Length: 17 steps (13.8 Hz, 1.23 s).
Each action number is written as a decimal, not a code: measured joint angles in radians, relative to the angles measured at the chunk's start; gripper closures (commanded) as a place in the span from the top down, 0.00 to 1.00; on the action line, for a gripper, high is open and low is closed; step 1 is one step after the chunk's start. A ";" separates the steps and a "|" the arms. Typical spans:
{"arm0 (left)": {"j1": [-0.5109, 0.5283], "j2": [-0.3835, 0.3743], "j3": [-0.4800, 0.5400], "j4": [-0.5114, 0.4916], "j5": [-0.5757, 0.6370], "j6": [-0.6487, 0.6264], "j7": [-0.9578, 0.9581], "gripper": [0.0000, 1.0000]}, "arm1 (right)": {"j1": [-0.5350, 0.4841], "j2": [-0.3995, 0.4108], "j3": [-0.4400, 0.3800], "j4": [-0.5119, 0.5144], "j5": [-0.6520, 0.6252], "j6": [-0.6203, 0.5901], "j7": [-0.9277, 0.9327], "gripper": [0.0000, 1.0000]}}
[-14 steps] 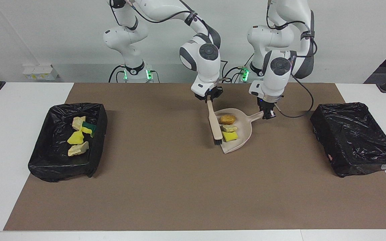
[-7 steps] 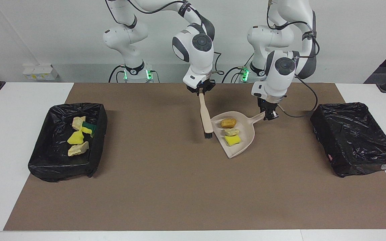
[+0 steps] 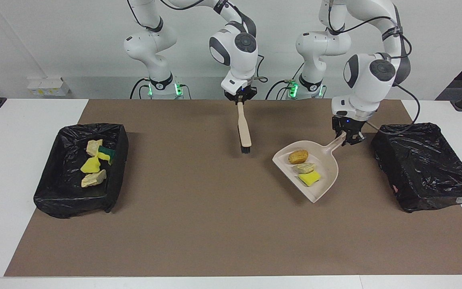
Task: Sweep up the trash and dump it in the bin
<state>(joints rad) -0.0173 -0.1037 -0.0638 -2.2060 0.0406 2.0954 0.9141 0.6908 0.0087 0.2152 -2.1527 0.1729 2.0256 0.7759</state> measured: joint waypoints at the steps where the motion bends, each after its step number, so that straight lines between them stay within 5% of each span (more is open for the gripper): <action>1: 0.022 0.000 0.001 0.024 -0.002 -0.012 0.000 0.00 | 0.039 0.001 0.001 -0.028 0.000 0.048 0.050 0.00; 4: 0.082 0.001 0.002 0.093 -0.047 -0.052 -0.050 0.00 | 0.115 0.002 0.003 -0.088 0.030 0.114 0.163 0.00; 12: 0.351 0.058 0.007 0.265 -0.105 -0.157 -0.126 0.00 | 0.115 0.018 -0.002 -0.099 0.123 0.117 0.071 0.00; 16: 0.509 0.109 0.010 0.379 -0.084 -0.239 -0.086 0.00 | 0.108 0.020 -0.004 -0.101 0.123 0.117 0.058 0.56; 17: 0.535 0.116 0.013 0.393 -0.038 -0.247 -0.069 0.00 | 0.102 0.023 -0.004 -0.101 0.123 0.117 0.057 0.57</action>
<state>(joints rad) 0.5175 0.0127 -0.0505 -1.8126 0.0030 1.8480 0.8449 0.7931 0.0313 0.2114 -2.2539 0.2960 2.1424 0.8326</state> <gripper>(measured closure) 0.670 0.683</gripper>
